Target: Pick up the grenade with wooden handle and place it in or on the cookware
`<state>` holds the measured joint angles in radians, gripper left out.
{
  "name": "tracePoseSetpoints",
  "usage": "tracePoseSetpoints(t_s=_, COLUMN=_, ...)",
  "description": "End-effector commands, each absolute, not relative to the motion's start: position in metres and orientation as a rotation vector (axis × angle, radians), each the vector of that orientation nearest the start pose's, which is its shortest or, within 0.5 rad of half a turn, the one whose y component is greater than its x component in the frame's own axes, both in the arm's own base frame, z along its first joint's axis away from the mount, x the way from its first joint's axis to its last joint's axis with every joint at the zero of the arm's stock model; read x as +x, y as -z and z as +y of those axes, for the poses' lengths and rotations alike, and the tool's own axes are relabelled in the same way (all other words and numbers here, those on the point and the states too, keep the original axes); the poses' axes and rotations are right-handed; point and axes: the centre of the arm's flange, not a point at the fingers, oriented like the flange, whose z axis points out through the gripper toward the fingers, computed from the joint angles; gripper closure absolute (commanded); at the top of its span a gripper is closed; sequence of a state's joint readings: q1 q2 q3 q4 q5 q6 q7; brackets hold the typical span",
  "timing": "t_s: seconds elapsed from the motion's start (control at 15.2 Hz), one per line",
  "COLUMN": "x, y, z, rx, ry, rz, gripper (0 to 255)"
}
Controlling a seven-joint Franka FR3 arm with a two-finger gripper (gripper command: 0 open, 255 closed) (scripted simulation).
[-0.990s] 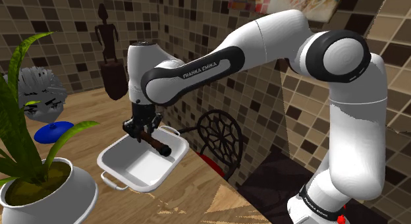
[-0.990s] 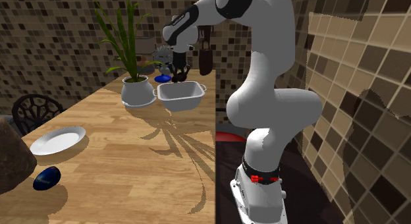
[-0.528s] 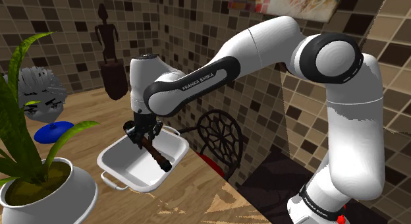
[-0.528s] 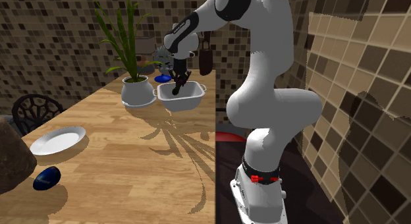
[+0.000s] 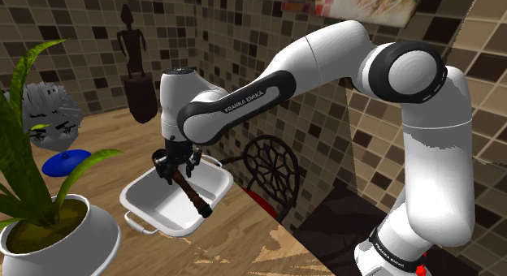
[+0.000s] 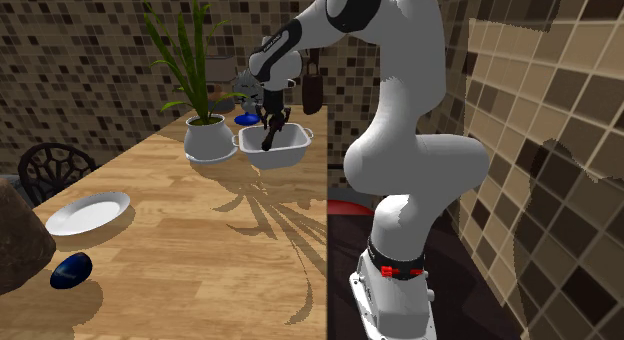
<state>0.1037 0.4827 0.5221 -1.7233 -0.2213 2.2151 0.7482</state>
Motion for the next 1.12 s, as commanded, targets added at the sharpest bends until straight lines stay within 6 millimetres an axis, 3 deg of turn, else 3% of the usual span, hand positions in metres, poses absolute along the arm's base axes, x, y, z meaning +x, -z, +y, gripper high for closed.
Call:
tracePoseSetpoints(t_s=0.0, x=0.566, y=-0.343, z=0.355, rx=-3.05, ry=0.047, rz=0.083, gripper=0)
tracePoseSetpoints(t_s=0.26, x=0.566, y=-0.343, z=0.355, rx=-3.05, ry=0.047, rz=0.083, gripper=0)
tracePoseSetpoints(t_s=0.53, x=0.564, y=-0.393, z=0.35, rx=-3.05, ry=0.047, rz=0.083, gripper=0)
tracePoseSetpoints(t_s=1.06, x=0.564, y=-0.393, z=0.35, rx=-3.05, ry=0.047, rz=0.083, gripper=0)
